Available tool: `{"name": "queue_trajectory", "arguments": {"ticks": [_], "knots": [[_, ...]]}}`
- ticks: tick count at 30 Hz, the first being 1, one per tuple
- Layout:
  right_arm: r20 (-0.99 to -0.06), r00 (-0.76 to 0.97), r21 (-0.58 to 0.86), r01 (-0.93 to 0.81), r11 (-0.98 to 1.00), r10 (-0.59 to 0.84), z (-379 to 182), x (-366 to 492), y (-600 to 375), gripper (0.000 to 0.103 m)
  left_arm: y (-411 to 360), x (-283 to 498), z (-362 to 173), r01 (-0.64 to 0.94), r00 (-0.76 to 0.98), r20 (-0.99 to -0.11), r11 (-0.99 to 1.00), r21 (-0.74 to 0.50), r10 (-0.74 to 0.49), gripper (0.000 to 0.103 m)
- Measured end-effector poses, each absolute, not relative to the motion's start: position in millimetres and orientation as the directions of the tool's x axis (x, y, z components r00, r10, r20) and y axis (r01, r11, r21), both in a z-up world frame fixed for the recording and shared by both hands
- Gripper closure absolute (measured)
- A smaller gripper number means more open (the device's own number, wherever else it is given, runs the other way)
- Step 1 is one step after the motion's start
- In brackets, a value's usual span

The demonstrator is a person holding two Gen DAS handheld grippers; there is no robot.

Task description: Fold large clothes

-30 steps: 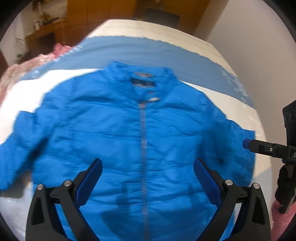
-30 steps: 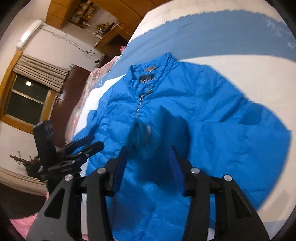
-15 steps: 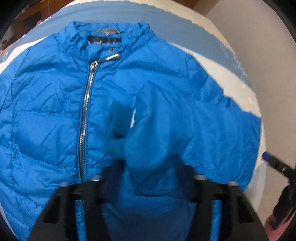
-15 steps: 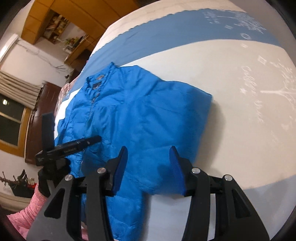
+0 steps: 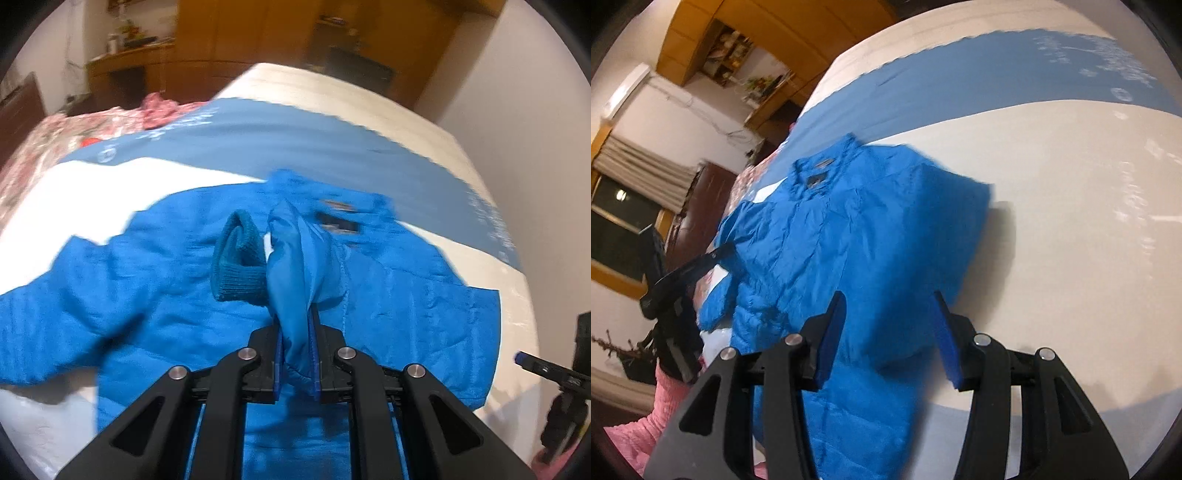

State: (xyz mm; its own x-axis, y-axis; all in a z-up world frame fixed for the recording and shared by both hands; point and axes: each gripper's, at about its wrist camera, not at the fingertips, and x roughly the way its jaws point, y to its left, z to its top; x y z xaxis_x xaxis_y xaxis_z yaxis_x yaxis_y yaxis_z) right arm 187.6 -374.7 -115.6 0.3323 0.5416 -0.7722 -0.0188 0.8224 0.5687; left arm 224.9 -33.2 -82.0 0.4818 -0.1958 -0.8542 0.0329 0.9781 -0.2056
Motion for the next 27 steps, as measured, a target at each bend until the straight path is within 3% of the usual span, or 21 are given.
{"name": "queue_trajectory", "arguments": {"ticks": [7,11,17,20,22,27], "knots": [[-0.835,0.239,0.514,0.015,0.858,0.496,-156,215,-338,0.056,1,243,-143,-0.043,0.357,-0.928,0.991,-0.130,-0.107,0.087],[-0.864,0.198,0.483,0.065,0.873,0.464,-182,220,-339,0.064,11,236,-168,-0.062,0.323,-0.937,0.984,-0.165,-0.136,0.078],[-0.897,0.184,0.419,0.065,0.906,0.401,-175,223,-332,0.065,21,229,-143,-0.097,0.346,-0.933,0.985,-0.144,-0.103,0.075],[-0.876,0.239,0.436,0.023,0.900,0.418,-143,215,-323,0.060,27,218,-101,-0.104,0.461,-0.881,0.980,-0.169,-0.103,0.064],[-0.872,0.249,0.437,0.008,0.899,0.421,-134,216,-317,0.060,18,219,-85,-0.060,0.490,-0.859,0.978,-0.199,-0.145,0.063],[-0.898,0.203,0.402,0.025,0.915,0.389,-150,224,-300,0.060,-11,247,-122,-0.017,0.400,-0.905,0.986,-0.165,-0.145,0.063]]}}
